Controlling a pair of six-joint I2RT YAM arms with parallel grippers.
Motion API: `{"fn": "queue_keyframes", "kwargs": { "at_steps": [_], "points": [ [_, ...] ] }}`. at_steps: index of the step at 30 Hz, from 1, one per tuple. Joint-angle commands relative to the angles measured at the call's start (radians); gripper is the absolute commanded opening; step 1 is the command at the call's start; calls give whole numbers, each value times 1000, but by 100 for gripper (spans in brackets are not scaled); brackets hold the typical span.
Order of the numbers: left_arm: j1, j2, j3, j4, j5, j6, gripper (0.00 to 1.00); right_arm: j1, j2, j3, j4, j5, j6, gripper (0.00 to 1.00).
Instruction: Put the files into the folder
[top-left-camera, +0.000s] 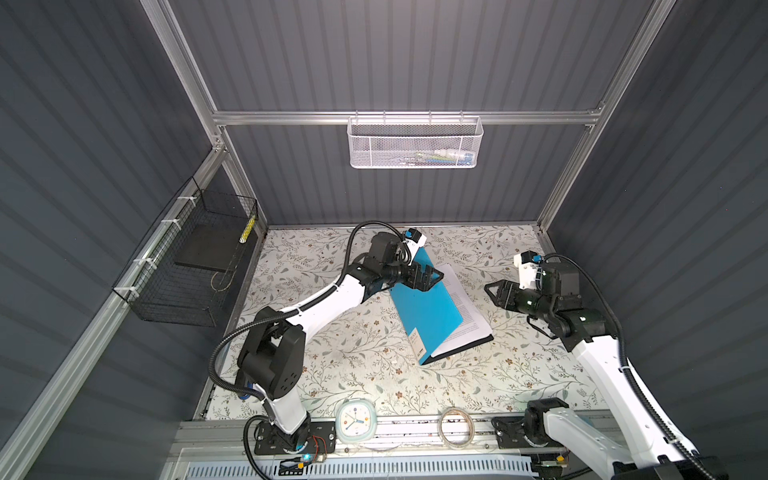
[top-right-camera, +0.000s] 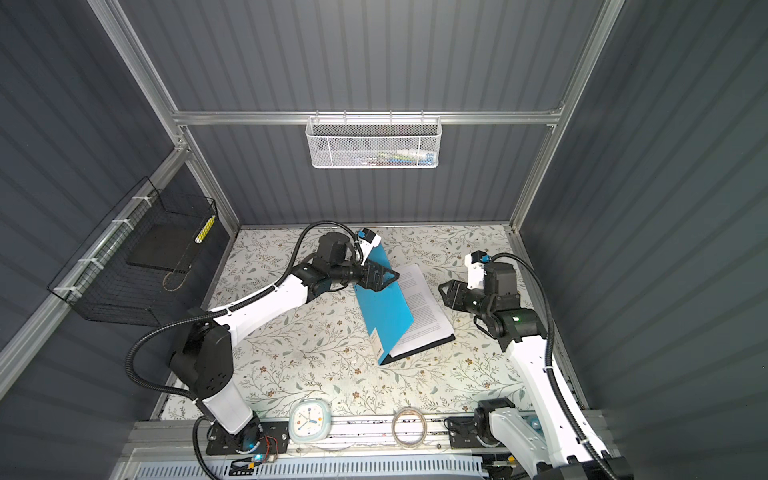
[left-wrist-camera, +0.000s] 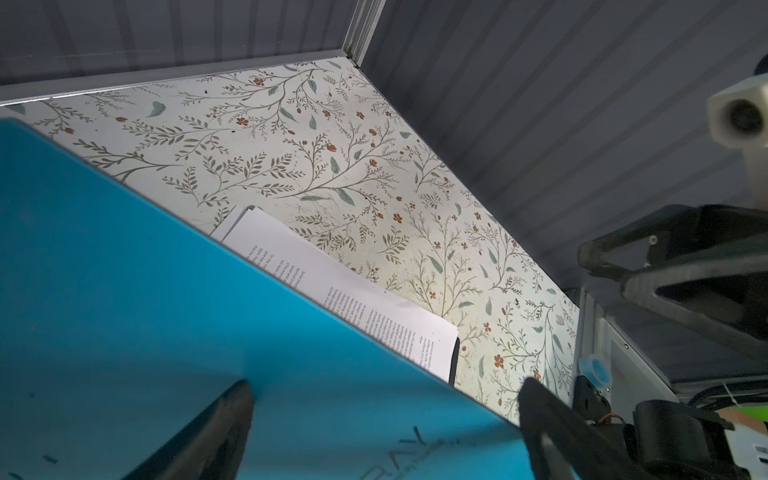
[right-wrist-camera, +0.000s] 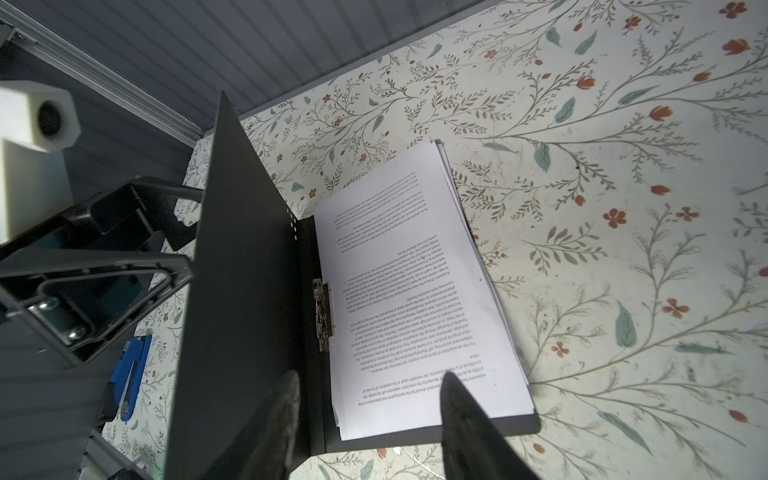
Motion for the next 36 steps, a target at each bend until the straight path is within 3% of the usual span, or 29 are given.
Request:
{"fn": "queue_keyframes", "kwargs": {
  "at_steps": [1, 9, 13, 17, 22, 30, 36],
  "points": [
    [-3, 74, 28, -39, -41, 20, 99, -2, -30, 51, -73, 3, -28, 55],
    [-14, 227, 111, -43, -72, -10, 99, 0, -25, 87, -147, -29, -66, 50],
    [-14, 223, 136, -86, -166, -12, 99, 8, 3, 70, -128, -86, -61, 41],
    [-13, 130, 134, -151, -283, -11, 99, 74, 70, 28, -48, -101, -33, 35],
    [10, -35, 52, -216, -405, -29, 99, 230, 265, 77, -13, 3, -44, 26],
    [182, -337, -329, -204, -497, -117, 99, 377, 621, 233, -15, 103, -100, 0],
    [201, -537, -514, -216, -662, -125, 99, 427, 821, 337, -60, 201, -129, 0]
  ]
}}
